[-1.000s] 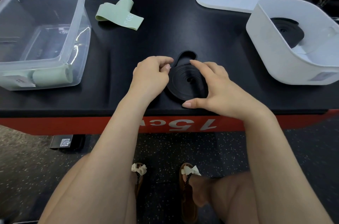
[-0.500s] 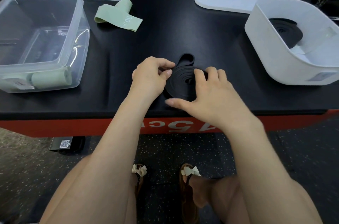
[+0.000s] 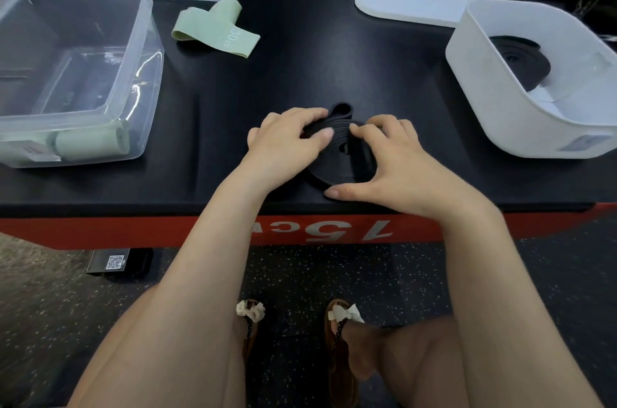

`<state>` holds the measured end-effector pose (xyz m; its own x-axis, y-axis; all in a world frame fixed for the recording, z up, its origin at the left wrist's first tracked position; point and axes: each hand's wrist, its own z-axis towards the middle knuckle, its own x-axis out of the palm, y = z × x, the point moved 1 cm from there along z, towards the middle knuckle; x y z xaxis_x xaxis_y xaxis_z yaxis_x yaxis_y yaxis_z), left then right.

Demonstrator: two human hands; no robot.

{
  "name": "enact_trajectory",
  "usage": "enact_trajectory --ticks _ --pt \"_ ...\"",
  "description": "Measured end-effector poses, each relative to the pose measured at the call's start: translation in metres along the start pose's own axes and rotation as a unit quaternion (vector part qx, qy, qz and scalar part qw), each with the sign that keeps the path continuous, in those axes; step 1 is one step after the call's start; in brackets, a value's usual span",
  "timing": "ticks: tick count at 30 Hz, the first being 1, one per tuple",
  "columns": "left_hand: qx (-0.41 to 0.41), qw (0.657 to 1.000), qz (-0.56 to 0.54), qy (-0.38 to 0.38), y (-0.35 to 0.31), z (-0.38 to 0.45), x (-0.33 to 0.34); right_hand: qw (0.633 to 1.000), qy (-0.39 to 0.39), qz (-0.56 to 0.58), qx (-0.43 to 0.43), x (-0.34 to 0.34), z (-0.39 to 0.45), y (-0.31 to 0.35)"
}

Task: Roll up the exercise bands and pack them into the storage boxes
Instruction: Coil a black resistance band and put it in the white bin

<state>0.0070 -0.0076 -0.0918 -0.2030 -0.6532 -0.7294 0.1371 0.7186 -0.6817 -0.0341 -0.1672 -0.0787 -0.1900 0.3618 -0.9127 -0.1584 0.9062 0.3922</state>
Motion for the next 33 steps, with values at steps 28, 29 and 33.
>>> enact_trajectory --ticks 28,29,33 --pt "-0.002 0.999 -0.051 0.003 -0.001 -0.002 0.004 0.997 0.044 0.018 -0.054 -0.014 0.012 -0.018" --pt "-0.007 0.999 -0.049 -0.001 -0.001 -0.002 0.004 0.998 0.041 0.019 -0.054 -0.013 0.012 -0.018" --pt "-0.024 0.999 -0.028 -0.009 -0.001 -0.003 0.004 0.998 0.028 0.023 -0.052 -0.010 0.008 -0.017"
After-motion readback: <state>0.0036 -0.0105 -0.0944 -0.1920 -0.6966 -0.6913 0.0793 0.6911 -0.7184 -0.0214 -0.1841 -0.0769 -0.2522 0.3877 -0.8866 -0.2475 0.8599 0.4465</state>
